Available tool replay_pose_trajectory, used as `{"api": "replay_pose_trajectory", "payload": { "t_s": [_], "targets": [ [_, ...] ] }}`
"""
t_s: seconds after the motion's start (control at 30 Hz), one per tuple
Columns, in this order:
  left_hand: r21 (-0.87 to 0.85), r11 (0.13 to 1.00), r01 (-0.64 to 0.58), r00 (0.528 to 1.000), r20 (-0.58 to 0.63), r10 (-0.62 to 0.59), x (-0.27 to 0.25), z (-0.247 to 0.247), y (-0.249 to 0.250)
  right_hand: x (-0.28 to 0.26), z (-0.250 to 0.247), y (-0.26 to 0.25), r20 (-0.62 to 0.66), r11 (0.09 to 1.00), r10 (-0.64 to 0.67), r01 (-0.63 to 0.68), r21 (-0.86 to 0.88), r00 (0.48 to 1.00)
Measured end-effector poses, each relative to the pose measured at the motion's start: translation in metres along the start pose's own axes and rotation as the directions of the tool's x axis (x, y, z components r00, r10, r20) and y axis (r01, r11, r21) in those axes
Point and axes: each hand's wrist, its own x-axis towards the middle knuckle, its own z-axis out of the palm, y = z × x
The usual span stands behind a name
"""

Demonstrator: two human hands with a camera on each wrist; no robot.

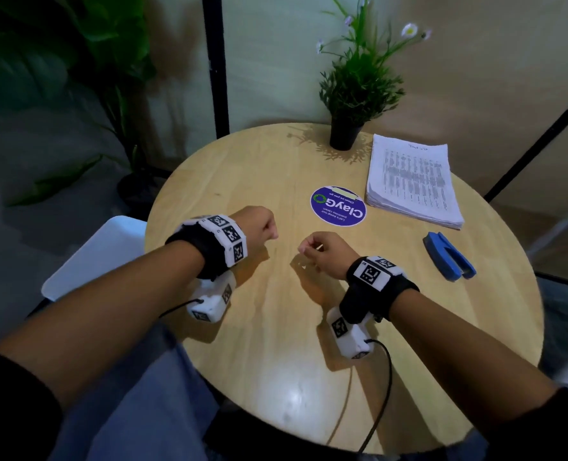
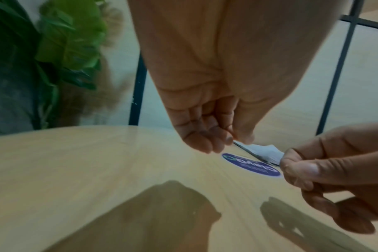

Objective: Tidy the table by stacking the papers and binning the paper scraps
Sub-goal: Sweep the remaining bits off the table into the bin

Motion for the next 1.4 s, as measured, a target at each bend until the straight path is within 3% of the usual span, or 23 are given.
{"api": "replay_pose_trajectory", "payload": {
  "t_s": [0.17, 0.3, 0.57, 0.73, 0.83, 1.07, 1.4],
  "targets": [
    [0.016, 0.996, 0.088, 0.995, -0.044, -0.088, -0.028, -0.044, -0.061, 0.037, 0.046, -0.060, 0.095, 0.996, -0.082, 0.079, 0.032, 0.992],
    [-0.133, 0.970, 0.204, 0.972, -0.093, -0.217, -0.052, -0.070, -0.120, 0.069, 0.088, -0.108, 0.195, 0.990, -0.131, 0.139, -0.027, 0.972],
    [-0.212, 0.864, 0.457, 0.858, -0.149, -0.491, -0.093, -0.082, -0.219, 0.133, 0.167, -0.192, 0.288, 0.959, -0.194, 0.243, -0.148, 0.938],
    [-0.237, 0.812, 0.534, 0.796, -0.182, -0.577, -0.098, -0.070, -0.264, 0.160, 0.209, -0.216, 0.301, 0.949, -0.169, 0.238, -0.207, 0.939],
    [-0.252, 0.792, 0.556, 0.770, -0.201, -0.605, -0.100, -0.060, -0.283, 0.172, 0.227, -0.220, 0.309, 0.953, -0.120, 0.197, -0.231, 0.943],
    [-0.257, 0.783, 0.566, 0.759, -0.208, -0.617, -0.098, -0.047, -0.304, 0.183, 0.242, -0.224, 0.301, 0.975, -0.027, 0.092, -0.202, 0.953],
    [-0.328, 0.766, 0.552, 0.775, -0.138, -0.617, -0.095, -0.046, -0.304, 0.186, 0.242, -0.230, 0.346, 0.982, 0.058, 0.009, -0.189, 0.936]
  ]
}}
